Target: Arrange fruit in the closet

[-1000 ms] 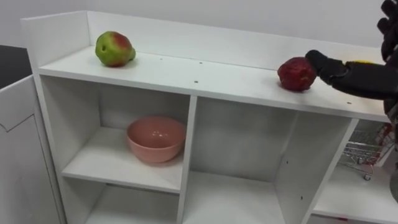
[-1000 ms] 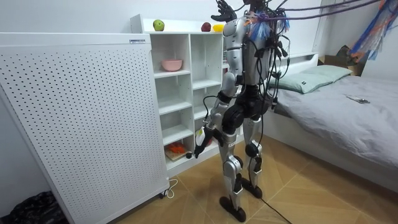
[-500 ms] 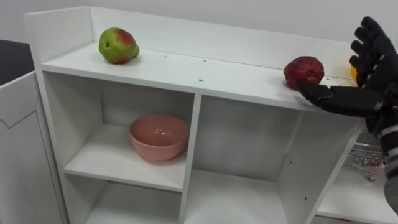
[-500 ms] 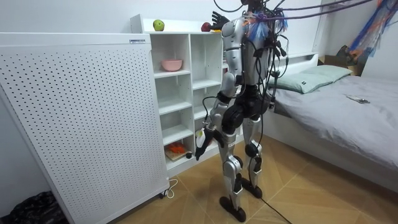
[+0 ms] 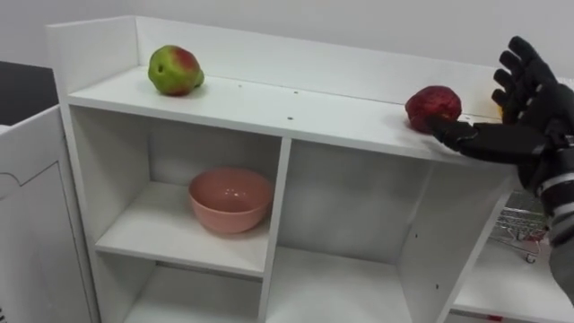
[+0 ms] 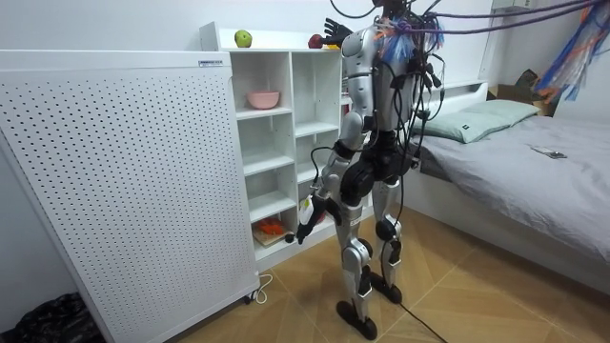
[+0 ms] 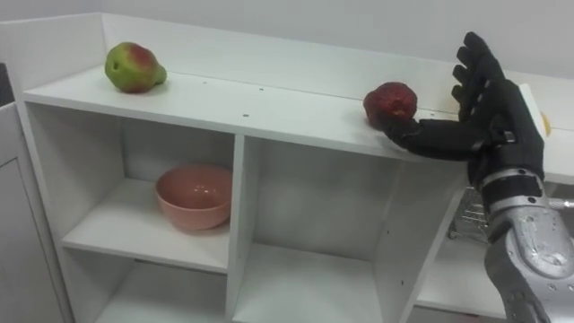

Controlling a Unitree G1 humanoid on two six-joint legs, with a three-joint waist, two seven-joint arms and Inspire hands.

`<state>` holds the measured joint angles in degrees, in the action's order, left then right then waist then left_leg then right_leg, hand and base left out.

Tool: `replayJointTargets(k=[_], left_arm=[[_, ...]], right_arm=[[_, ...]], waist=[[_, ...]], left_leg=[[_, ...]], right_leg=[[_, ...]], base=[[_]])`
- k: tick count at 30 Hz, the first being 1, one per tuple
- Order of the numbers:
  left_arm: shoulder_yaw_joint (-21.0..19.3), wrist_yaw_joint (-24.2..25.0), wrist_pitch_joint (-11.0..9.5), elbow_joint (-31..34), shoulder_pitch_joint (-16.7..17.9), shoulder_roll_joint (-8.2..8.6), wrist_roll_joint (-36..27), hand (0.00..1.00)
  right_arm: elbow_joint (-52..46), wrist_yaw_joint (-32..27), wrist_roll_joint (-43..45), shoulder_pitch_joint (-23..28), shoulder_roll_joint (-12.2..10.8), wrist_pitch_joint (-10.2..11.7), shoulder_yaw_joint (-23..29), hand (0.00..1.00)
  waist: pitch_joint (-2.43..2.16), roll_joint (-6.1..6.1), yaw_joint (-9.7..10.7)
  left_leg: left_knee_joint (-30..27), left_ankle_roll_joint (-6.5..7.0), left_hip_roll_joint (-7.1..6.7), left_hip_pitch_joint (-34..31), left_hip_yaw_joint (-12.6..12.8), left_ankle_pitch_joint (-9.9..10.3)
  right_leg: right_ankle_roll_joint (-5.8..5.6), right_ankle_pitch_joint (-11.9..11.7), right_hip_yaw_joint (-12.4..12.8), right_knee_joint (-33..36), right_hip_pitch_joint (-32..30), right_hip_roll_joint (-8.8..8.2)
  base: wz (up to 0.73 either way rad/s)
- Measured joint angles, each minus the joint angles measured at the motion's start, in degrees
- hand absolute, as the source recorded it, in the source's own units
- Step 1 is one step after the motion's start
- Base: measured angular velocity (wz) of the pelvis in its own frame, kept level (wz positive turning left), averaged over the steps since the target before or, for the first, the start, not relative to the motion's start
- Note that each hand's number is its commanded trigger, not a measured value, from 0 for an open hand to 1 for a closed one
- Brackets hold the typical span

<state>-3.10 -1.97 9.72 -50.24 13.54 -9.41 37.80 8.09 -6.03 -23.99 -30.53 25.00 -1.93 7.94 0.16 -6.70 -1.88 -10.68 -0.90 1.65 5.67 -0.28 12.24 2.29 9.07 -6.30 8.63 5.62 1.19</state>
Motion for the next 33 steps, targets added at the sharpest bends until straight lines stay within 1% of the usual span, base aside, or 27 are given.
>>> replayJointTargets(k=[2,4,5,7,8,9,10,11,12,14,17,19,21,22,23,24,25,26,30,33], left_arm=[[0.0,0.0,0.0,0.0,0.0,-0.3,0.0,0.0],[-0.1,0.0,0.0,-0.1,0.0,-0.42,0.0,0.0],[-0.2,0.0,0.0,-0.1,0.0,-0.43,0.0,0.0],[-0.3,0.1,0.1,-0.2,0.0,-0.43,0.0,0.0],[-0.4,0.2,0.2,-0.2,0.0,-0.43,0.0,0.0],[-0.5,0.3,0.3,-0.5,0.0,-0.43,0.1,0.0],[-0.5,0.4,0.4,-0.5,0.1,-0.43,0.1,0.0],[-0.5,0.6,0.6,-0.5,0.2,-0.43,0.1,0.0],[-0.6,0.7,0.8,-0.4,0.3,-0.41,0.1,0.0],[-1.3,2.0,1.4,-0.4,0.4,-0.4,0.4,0.0],[-1.3,3.1,1.7,-0.4,0.6,-0.55,0.3,0.0],[-1.3,3.5,1.7,-0.4,0.6,-0.58,0.1,0.0],[-1.2,3.7,1.7,-0.4,0.6,-0.68,0.1,0.0],[-1.2,3.7,1.7,-0.4,0.5,-0.9,0.1,0.0],[-1.2,3.7,1.7,-0.4,0.6,-1.09,0.1,0.0],[-1.2,3.7,1.7,-0.4,0.7,-1.15,0.1,0.0],[-1.2,3.7,1.7,-0.4,0.7,-1.26,0.2,0.0],[-1.2,3.8,1.7,-0.4,0.7,-1.42,0.3,0.0],[-1.2,4.0,1.7,-0.5,0.7,-2.05,0.1,0.0],[-1.2,4.7,1.6,-0.5,0.3,-2.48,0.1,0.0]], right_arm=[[1.6,0.4,-1.9,-0.3,0.7,0.0,0.0,0.0],[2.8,0.9,-2.7,-0.6,1.3,0.0,0.0,0.0],[3.2,1.1,-2.7,-0.7,1.5,-0.1,0.0,0.0],[3.5,1.4,-2.7,-0.7,1.6,-0.1,0.0,0.0],[3.7,1.8,-2.7,-0.8,1.7,-0.2,0.0,0.0],[3.8,2.4,-2.7,-0.8,2.0,-0.4,0.0,0.0],[3.8,2.7,-2.8,-0.9,2.1,-0.6,0.0,0.0],[3.9,3.7,-2.9,-1.1,2.3,-0.9,0.0,0.0],[4.1,3.9,-2.8,-1.4,2.3,-1.0,0.0,0.0],[4.9,5.3,-2.4,-2.8,2.6,-1.9,0.0,0.0],[5.5,6.9,-2.5,-3.6,2.9,-1.9,-0.1,0.0],[6.0,8.1,-2.5,-4.0,3.2,-1.9,-0.2,0.0],[6.6,9.0,-2.4,-4.4,3.8,-1.9,-0.8,0.0],[6.8,9.6,-2.3,-4.4,4.1,-1.9,-1.2,0.0],[6.9,10.0,-2.0,-4.4,4.5,-2.0,-1.7,0.0],[6.9,10.2,-1.6,-4.4,4.7,-2.0,-2.2,0.53],[6.9,11.0,-0.5,-4.4,4.9,-2.1,-2.4,0.68],[6.9,11.8,0.2,-4.4,4.9,-2.3,-2.4,1.0],[6.9,13.5,2.8,-4.4,5.4,-3.1,-3.3,1.0],[6.9,15.0,4.6,-4.5,6.8,-3.1,-4.6,1.0]], waist=[[-0.2,-0.27,0.0],[-0.24,-0.33,-0.1],[-0.38,-0.53,-0.2],[-0.43,-0.61,-0.2],[-0.6,-0.9,-0.2],[-0.5,-0.8,-0.2],[-0.64,-1.01,-0.2],[-0.51,-0.84,-0.1],[-0.53,-0.87,-0.1],[-0.57,-0.92,-0.1],[-0.6,-1.03,-0.2],[-0.53,-1.19,-0.2],[-0.38,-1.53,-0.2],[-0.22,-1.9,-0.2],[-0.27,-2.34,-0.2],[-0.29,-2.51,-0.2],[-0.27,-2.81,-0.2],[-0.37,-3.14,-0.3],[-0.3,-3.56,-0.9],[-0.32,-3.67,-1.7]], left_leg=[[-0.1,0.0,0.0,0.0,0.0,0.0],[-0.1,0.0,0.0,0.0,0.0,0.0],[-0.1,0.0,-0.01,0.0,0.0,0.0],[-0.1,0.0,-0.01,0.0,0.0,0.0],[-0.1,0.0,-0.02,0.0,0.0,0.0],[-0.1,0.0,-0.04,-0.1,-0.1,0.0],[-0.1,0.0,-0.05,-0.1,-0.1,0.0],[-0.2,0.0,-0.06,-0.1,-0.1,0.0],[-0.2,0.0,-0.06,-0.1,-0.2,0.0],[-0.2,0.0,-0.07,-0.1,-0.2,0.0],[-0.2,0.01,-0.07,0.0,-0.3,0.0],[-0.2,0.01,-0.08,0.0,-0.4,0.0],[-0.2,0.01,-0.08,0.0,-0.5,0.0],[-0.1,0.01,-0.07,0.0,-0.8,0.0],[-0.1,0.01,-0.06,-0.1,-0.8,0.0],[-0.1,0.01,-0.07,-0.1,-0.8,0.0],[-0.1,0.01,-0.08,-0.1,-0.7,0.0],[-0.1,0.01,-0.09,-0.2,-0.7,0.0],[-0.1,0.01,-0.08,0.1,-0.6,0.0],[-0.1,0.01,-0.07,0.1,-0.6,0.0]], right_leg=[[0.0,0.0,0.0,0.0,0.1,0.0],[0.0,0.0,-0.1,0.0,0.1,-0.01],[0.0,0.0,-0.1,0.0,0.1,-0.02],[0.0,0.0,-0.1,0.0,0.1,-0.03],[0.0,0.0,-0.1,0.0,0.1,-0.03],[-0.02,0.0,-0.1,0.0,0.1,-0.03],[-0.04,0.0,-0.1,0.0,0.1,-0.03],[-0.07,0.1,-0.1,0.0,0.1,-0.04],[-0.07,0.1,-0.1,0.0,0.1,-0.04],[-0.07,0.1,-0.1,0.0,-0.1,-0.03],[-0.06,0.1,-0.2,0.1,-0.2,-0.03],[-0.06,0.1,-0.2,0.0,-0.2,-0.04],[-0.05,0.1,-0.2,0.0,-0.1,-0.03],[-0.02,0.1,-0.3,0.0,-0.1,-0.01],[0.02,0.1,-0.3,0.0,-0.2,0.0],[0.02,0.1,-0.3,0.0,-0.2,0.0],[0.0,0.2,-0.3,0.0,-0.3,-0.02],[-0.01,0.2,-0.3,0.0,-0.4,-0.01],[-0.01,0.2,-0.2,0.0,-0.1,0.0],[0.0,0.2,-0.2,0.1,-0.1,0.01]], base=[[0.0],[0.0],[0.0],[0.0],[0.0],[0.0],[0.0],[0.0],[0.0],[0.0],[0.0],[0.0],[0.0],[0.0],[0.0],[0.0],[0.0],[0.0],[0.0],[0.0]])
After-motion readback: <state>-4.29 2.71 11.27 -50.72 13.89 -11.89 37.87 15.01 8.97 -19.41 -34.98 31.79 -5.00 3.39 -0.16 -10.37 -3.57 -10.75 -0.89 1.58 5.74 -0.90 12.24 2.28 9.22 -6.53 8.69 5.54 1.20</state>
